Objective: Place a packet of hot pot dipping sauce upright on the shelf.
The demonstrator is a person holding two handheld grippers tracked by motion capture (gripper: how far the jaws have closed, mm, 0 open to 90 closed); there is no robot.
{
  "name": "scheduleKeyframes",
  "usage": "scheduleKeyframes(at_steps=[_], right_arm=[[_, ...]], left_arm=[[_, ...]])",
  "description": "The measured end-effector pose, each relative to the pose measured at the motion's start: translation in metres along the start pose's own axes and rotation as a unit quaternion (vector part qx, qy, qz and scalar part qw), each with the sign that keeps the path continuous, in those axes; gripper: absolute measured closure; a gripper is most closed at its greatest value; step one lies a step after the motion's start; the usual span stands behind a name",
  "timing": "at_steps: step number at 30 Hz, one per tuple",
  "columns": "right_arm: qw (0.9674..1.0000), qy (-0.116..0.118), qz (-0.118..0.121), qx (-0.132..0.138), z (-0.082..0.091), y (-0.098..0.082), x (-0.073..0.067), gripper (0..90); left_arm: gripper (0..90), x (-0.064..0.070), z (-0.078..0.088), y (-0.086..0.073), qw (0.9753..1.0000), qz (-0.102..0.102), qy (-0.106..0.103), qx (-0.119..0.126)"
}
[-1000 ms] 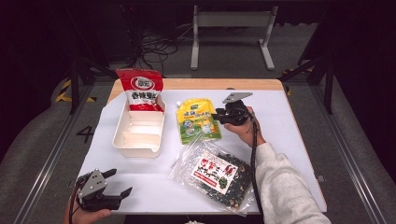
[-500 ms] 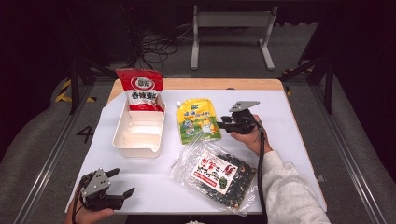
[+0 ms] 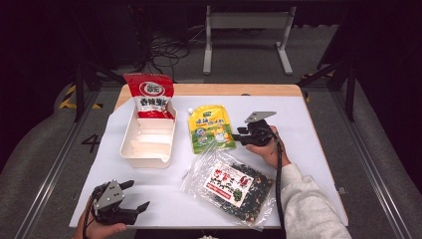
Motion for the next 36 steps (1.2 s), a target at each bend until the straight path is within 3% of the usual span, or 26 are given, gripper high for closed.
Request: scheduleKeyframes(at_steps=[4,9,11,15,17,22,24,28,30,33,36], right_arm=[[1.0000,0.009,-0.003,-0.002,0.005,-0.002,-0.002,59.2],[0.9992,0.039,-0.005,-0.009,0.017,-0.010,-0.011,55.3],[0.9981,0.057,0.001,-0.022,0.021,-0.016,-0.019,52.4],[0.9952,0.083,0.019,-0.048,0.028,-0.029,-0.033,46.4],[0.9931,0.102,0.017,-0.056,0.031,-0.035,-0.038,44.7],[0.9908,0.113,0.024,-0.070,0.034,-0.043,-0.044,40.6],[0.9891,0.122,0.023,-0.079,0.034,-0.045,-0.046,39.0],[0.9845,0.132,0.031,-0.110,0.029,-0.052,-0.050,33.4],[0.9832,0.140,0.020,-0.115,0.027,-0.051,-0.048,30.8],[0.9815,0.146,0.008,-0.124,0.024,-0.053,-0.045,27.7],[0.9802,0.151,0.006,-0.128,0.023,-0.054,-0.044,27.1]], left_arm=[[14.9,0.001,0.000,0.000,1.0000,0.004,-0.006,0.000],[15.0,0.007,-0.003,0.005,0.9997,0.007,-0.023,0.008],[15.0,0.013,-0.005,0.011,0.9989,0.017,-0.039,0.018],[16.0,0.028,-0.014,0.023,0.9975,0.011,-0.067,0.019],[16.6,0.036,-0.021,0.028,0.9965,0.004,-0.082,0.014],[18.2,0.049,-0.036,0.037,0.9951,-0.010,-0.099,-0.002],[19.8,0.051,-0.041,0.040,0.9945,-0.003,-0.105,-0.005],[34.4,0.060,-0.046,0.042,0.9901,-0.021,-0.138,-0.014],[38.7,0.062,-0.050,0.044,0.9901,-0.023,-0.137,-0.021],[47.2,0.067,-0.057,0.051,0.9879,-0.023,-0.151,-0.024],[52.2,0.069,-0.064,0.054,0.9872,-0.030,-0.153,-0.031]])
Point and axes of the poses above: each handheld gripper's, and its own axes: z roughly backward along the jaws, y roughly out of its top, x roughly to its right, the point moved 7 cm from there along -z, roughly forward along the jaws, and after that the axes turned 10 degrees about -z, right-handed, at the moved point
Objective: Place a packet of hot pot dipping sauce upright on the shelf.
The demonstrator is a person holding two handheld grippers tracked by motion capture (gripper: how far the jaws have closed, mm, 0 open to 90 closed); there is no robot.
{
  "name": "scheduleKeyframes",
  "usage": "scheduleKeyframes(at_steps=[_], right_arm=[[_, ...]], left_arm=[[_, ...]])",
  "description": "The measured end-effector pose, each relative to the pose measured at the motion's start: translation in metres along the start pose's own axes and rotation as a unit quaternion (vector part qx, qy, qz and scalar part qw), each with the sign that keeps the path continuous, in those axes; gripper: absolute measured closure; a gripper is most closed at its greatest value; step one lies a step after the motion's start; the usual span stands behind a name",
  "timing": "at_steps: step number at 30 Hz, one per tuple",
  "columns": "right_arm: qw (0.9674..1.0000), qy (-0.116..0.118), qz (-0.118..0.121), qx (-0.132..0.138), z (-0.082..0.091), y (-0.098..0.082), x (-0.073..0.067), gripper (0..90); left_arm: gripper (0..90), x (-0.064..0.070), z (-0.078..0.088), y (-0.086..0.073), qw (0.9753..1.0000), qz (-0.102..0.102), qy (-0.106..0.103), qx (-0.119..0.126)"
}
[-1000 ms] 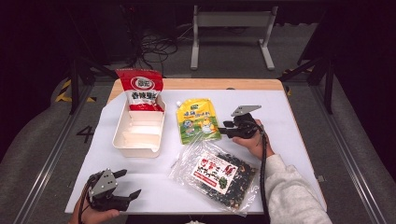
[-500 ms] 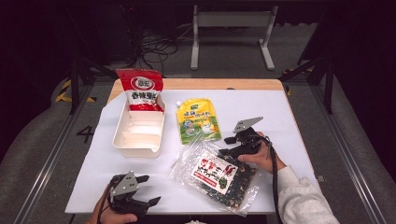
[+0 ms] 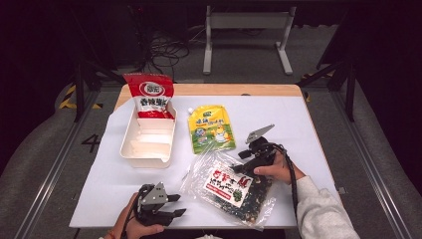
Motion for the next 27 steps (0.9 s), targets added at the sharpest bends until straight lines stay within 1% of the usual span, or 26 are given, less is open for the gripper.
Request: scheduleKeyframes(at_steps=[1,3,6,7,8,9,10,12,14,15,16,17,19,20,22,25,27], right_arm=[[1.0000,0.001,-0.001,-0.001,0.000,0.000,0.000,27.0],[0.9999,0.010,0.000,-0.004,-0.002,0.000,-0.001,26.5],[0.9997,0.022,0.001,-0.013,-0.006,0.000,-0.003,25.7],[0.9996,0.023,0.000,-0.015,-0.006,0.000,-0.003,25.2],[0.9995,0.025,-0.001,-0.020,-0.006,0.000,-0.003,25.2],[0.9989,0.037,0.006,-0.029,-0.007,0.000,-0.005,25.2],[0.9986,0.040,0.009,-0.033,-0.007,0.000,-0.006,25.0],[0.9983,0.041,0.009,-0.040,-0.008,0.000,-0.007,26.2],[0.9974,0.050,0.017,-0.049,-0.007,-0.001,-0.009,26.3],[0.9973,0.051,0.016,-0.050,-0.007,-0.001,-0.009,26.8],[0.9971,0.054,0.012,-0.052,-0.006,-0.002,-0.008,27.7],[0.9969,0.059,0.008,-0.052,-0.005,-0.003,-0.009,29.1],[0.9957,0.075,0.001,-0.054,-0.004,-0.005,-0.009,31.3],[0.9955,0.078,0.001,-0.054,-0.004,-0.005,-0.008,32.0],[0.9954,0.079,0.002,-0.054,-0.004,-0.005,-0.008,33.0],[0.9954,0.079,0.001,-0.055,-0.003,-0.005,-0.009,35.8],[0.9956,0.078,0.000,-0.051,-0.001,-0.005,-0.008,45.0]], left_arm=[[53.3,0.000,-0.002,0.002,1.0000,-0.002,-0.002,0.002],[54.5,-0.002,-0.006,0.006,1.0000,0.004,-0.006,0.002],[58.5,-0.005,-0.010,0.010,1.0000,0.004,0.000,-0.001],[59.6,-0.006,-0.011,0.011,1.0000,0.004,0.006,-0.004],[60.6,-0.007,-0.013,0.013,0.9999,-0.002,0.014,-0.006],[60.9,-0.008,-0.014,0.014,0.9997,-0.001,0.021,-0.008],[61.0,-0.008,-0.015,0.015,0.9996,-0.001,0.027,-0.009],[61.8,-0.010,-0.017,0.016,0.9989,-0.009,0.043,-0.017],[61.7,-0.012,-0.020,0.018,0.9985,-0.007,0.052,-0.017],[61.6,-0.013,-0.021,0.020,0.9981,-0.008,0.059,-0.018],[60.6,-0.014,-0.022,0.020,0.9974,-0.009,0.070,-0.019],[57.0,-0.017,-0.024,0.022,0.9968,-0.006,0.078,-0.019],[56.7,-0.020,-0.027,0.025,0.9966,-0.005,0.081,-0.018],[56.3,-0.021,-0.028,0.026,0.9966,-0.003,0.081,-0.017],[56.1,-0.023,-0.030,0.028,0.9966,0.001,0.081,-0.013],[55.8,-0.023,-0.031,0.030,0.9964,-0.002,0.084,-0.011],[55.8,-0.023,-0.029,0.028,0.9964,-0.003,0.084,-0.009]])
Point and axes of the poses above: each handheld gripper's, and its own axes: z roughly backward along the jaws, y roughly out of its top, x roughly to its right, the point moved 7 cm from there along -z, roughly forward along the jaws, and after that the axes turned 10 degrees about -z, right-handed, at the moved point
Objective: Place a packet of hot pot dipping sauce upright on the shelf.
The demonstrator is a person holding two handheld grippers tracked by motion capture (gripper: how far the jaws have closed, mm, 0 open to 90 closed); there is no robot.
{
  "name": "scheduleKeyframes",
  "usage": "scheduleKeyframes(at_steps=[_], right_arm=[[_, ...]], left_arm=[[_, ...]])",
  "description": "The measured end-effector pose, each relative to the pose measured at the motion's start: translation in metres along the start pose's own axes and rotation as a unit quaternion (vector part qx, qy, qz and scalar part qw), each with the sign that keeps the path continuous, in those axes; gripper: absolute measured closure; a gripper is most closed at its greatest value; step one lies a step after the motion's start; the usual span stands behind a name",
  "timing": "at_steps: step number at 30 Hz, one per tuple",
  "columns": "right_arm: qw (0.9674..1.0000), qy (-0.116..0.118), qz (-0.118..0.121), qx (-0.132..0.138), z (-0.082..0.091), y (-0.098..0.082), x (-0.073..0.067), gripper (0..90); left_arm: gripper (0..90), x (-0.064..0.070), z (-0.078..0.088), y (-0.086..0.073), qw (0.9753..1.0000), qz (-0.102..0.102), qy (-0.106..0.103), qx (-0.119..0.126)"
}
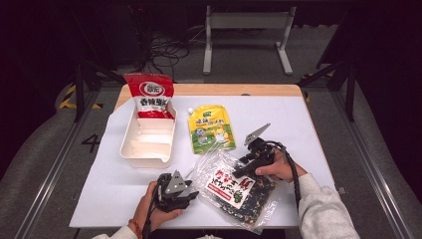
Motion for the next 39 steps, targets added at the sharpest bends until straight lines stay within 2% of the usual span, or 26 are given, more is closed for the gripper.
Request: scheduleKeyframes(at_steps=[3,5,8,11,13,15,17,19,22,23,25,28,32,33,36,37,39], right_arm=[[0.9999,-0.001,-0.009,0.009,0.003,0.000,0.001,59.5],[0.9999,-0.001,-0.012,0.012,0.003,-0.001,0.003,64.0],[0.9997,-0.014,-0.002,0.019,0.005,0.000,0.004,75.1],[0.9994,-0.023,0.013,0.024,0.007,0.000,0.002,79.9],[0.9990,-0.020,0.013,0.037,0.010,0.000,0.001,81.0],[0.9988,-0.018,0.015,0.044,0.012,0.001,-0.001,82.2],[0.9969,-0.015,0.024,0.073,0.019,0.004,-0.005,83.5],[0.9948,-0.017,0.027,0.097,0.027,0.008,-0.009,84.6],[0.9892,-0.012,0.037,0.142,0.041,0.016,-0.017,85.4],[0.9863,-0.021,0.041,0.159,0.045,0.018,-0.019,85.5],[0.9823,-0.024,0.049,0.179,0.050,0.022,-0.024,85.8],[0.9738,-0.038,0.060,0.216,0.059,0.029,-0.031,85.9],[0.9573,-0.057,0.078,0.272,0.072,0.038,-0.043,86.1],[0.9526,-0.067,0.084,0.285,0.074,0.041,-0.046,86.2],[0.9365,-0.075,0.098,0.328,0.080,0.046,-0.055,86.3],[0.9321,-0.076,0.100,0.340,0.082,0.048,-0.057,86.2],[0.9317,-0.092,0.097,0.338,0.082,0.048,-0.054,85.3]], left_arm=[[53.8,-0.003,0.002,-0.003,0.9999,0.010,-0.001,0.001],[52.0,-0.004,0.002,-0.002,0.9999,0.015,-0.003,0.007],[44.3,-0.005,0.003,-0.004,0.9998,0.019,-0.002,0.005],[42.6,-0.007,0.008,-0.005,0.9994,0.028,-0.012,0.018],[38.8,-0.008,0.015,-0.006,0.9986,0.033,-0.025,0.033],[36.3,-0.009,0.019,-0.008,0.9984,0.032,-0.029,0.036],[35.1,-0.011,0.026,-0.011,0.9983,0.031,-0.027,0.040],[32.9,-0.013,0.032,-0.015,0.9979,0.039,-0.029,0.044],[30.6,-0.018,0.038,-0.022,0.9974,0.051,-0.026,0.043],[30.3,-0.018,0.039,-0.023,0.9970,0.055,-0.028,0.047],[30.2,-0.019,0.041,-0.025,0.9977,0.048,-0.026,0.041],[28.9,-0.017,0.043,-0.026,0.9978,0.045,-0.029,0.040],[25.0,-0.016,0.043,-0.027,0.9977,0.046,-0.030,0.039],[25.6,-0.016,0.043,-0.027,0.9978,0.045,-0.029,0.038],[25.6,-0.015,0.043,-0.027,0.9982,0.038,-0.030,0.036],[25.5,-0.015,0.044,-0.028,0.9985,0.035,-0.028,0.033],[25.3,-0.015,0.046,-0.030,0.9986,0.036,-0.024,0.032]])
Point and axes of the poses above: each handheld gripper's, and its own axes: z roughly backward along the jaws, y roughly out of its top, x roughly to its right, the point moved 7 cm from there along -z, roughly forward along the jaws, and after that the axes turned 10 degrees about -z, right-handed, at the moved point
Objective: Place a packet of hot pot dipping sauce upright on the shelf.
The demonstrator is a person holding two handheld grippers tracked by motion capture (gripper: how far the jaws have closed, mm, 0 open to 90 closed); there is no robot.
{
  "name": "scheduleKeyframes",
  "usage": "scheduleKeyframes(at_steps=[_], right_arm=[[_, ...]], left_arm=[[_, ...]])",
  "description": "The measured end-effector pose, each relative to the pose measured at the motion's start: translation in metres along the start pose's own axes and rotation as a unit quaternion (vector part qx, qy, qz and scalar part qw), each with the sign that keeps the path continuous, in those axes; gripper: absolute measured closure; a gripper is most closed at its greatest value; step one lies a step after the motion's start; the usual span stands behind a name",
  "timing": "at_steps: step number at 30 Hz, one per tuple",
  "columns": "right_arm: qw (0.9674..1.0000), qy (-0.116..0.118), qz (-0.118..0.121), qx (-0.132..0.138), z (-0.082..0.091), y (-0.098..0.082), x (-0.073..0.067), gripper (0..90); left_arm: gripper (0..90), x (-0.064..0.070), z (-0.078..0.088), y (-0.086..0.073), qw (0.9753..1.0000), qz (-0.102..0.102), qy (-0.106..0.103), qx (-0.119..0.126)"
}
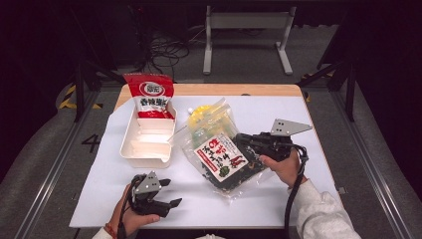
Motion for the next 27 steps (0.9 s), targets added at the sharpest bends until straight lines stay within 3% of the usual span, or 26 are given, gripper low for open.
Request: scheduleKeyframes(at_steps=[2,5,8,10,13,14,15,16,18,20,21,22,24,27], right_arm=[[0.9996,-0.014,-0.021,-0.008,-0.001,-0.006,0.010,84.3],[0.9977,-0.015,-0.061,-0.024,0.004,-0.014,0.028,81.5],[0.9931,-0.020,-0.099,-0.060,0.010,-0.031,0.048,72.4],[0.9884,-0.006,-0.118,-0.095,0.012,-0.046,0.056,67.6],[0.9799,0.019,-0.142,-0.139,0.011,-0.066,0.063,59.0],[0.9737,0.036,-0.156,-0.163,0.009,-0.073,0.064,54.2],[0.9700,0.044,-0.158,-0.179,0.007,-0.080,0.063,51.9],[0.9687,0.046,-0.159,-0.185,0.006,-0.083,0.063,48.5],[0.9610,0.068,-0.175,-0.203,0.001,-0.089,0.059,39.8],[0.9525,0.077,-0.174,-0.237,-0.006,-0.099,0.056,35.6],[0.9507,0.067,-0.162,-0.256,-0.010,-0.106,0.055,33.7],[0.9517,0.070,-0.162,-0.251,-0.012,-0.105,0.053,31.0],[0.9502,0.074,-0.163,-0.255,-0.017,-0.104,0.049,30.0],[0.9502,0.077,-0.157,-0.258,-0.022,-0.105,0.045,37.6]], left_arm=[[25.1,-0.001,0.001,-0.002,1.0000,0.007,0.002,-0.001],[25.2,-0.001,0.003,-0.005,1.0000,0.005,0.001,-0.004],[25.1,0.001,0.002,-0.006,1.0000,-0.001,-0.001,-0.006],[25.2,0.002,-0.001,-0.006,0.9999,-0.007,-0.005,-0.009],[25.3,0.004,-0.008,-0.007,0.9996,-0.012,-0.011,-0.021],[25.4,0.006,-0.011,-0.006,0.9994,-0.014,-0.019,-0.024],[25.4,0.008,-0.014,-0.006,0.9993,-0.015,-0.022,-0.027],[25.5,0.009,-0.016,-0.006,0.9990,-0.020,-0.024,-0.031],[25.0,0.011,-0.020,-0.003,0.9989,-0.025,-0.025,-0.031],[25.9,0.011,-0.024,0.000,0.9990,-0.022,-0.026,-0.028],[26.2,0.011,-0.025,0.001,0.9990,-0.023,-0.027,-0.029],[26.2,0.011,-0.026,0.002,0.9990,-0.022,-0.026,-0.029],[27.4,0.010,-0.027,0.003,0.9991,-0.018,-0.028,-0.026],[28.2,0.009,-0.030,0.007,0.9992,-0.006,-0.033,-0.021]])
Point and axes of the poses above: each handheld gripper's, and its own axes: z roughly backward along the jaws, y roughly out of its top, x roughly to its right, the point moved 7 cm from there along -z, roughly forward along the jaws, and after that the axes turned 10 degrees about -z, right-handed, at the moved point
